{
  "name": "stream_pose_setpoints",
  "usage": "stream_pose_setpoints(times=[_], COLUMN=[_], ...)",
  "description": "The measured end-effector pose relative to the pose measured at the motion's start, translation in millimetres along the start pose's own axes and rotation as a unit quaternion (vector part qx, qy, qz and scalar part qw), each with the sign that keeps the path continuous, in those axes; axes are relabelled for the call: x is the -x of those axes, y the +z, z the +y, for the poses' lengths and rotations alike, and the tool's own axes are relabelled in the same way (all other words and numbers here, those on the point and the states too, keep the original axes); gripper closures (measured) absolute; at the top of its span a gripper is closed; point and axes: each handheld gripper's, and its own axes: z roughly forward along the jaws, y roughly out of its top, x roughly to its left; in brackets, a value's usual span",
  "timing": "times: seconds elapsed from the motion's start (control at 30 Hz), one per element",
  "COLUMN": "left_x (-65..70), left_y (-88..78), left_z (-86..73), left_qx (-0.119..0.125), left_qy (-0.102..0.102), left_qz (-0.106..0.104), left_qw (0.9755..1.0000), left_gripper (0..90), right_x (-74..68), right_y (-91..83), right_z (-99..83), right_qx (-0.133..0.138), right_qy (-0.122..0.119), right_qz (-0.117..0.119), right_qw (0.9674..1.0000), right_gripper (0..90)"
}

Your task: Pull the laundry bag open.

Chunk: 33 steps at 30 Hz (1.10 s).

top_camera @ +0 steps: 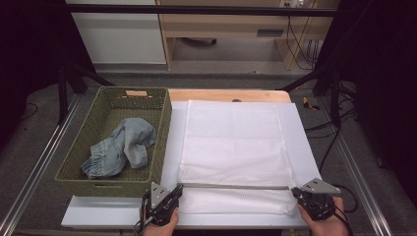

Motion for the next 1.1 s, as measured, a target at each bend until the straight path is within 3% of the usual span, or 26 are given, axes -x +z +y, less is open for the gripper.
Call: stream_pose_setpoints(times=[1.1], left_x=[-8.9], left_y=[-5.2], left_z=[-7.2], left_qx=[0.006], left_qy=[-0.011], left_qz=[0.004], left_qw=[0.9999], left_gripper=[86.3], right_x=[2.9], right_y=[4.0], right_z=[-1.2], right_qx=[-0.017], right_qy=[0.000], right_qz=[0.004], right_qw=[0.9998], right_gripper=[86.9])
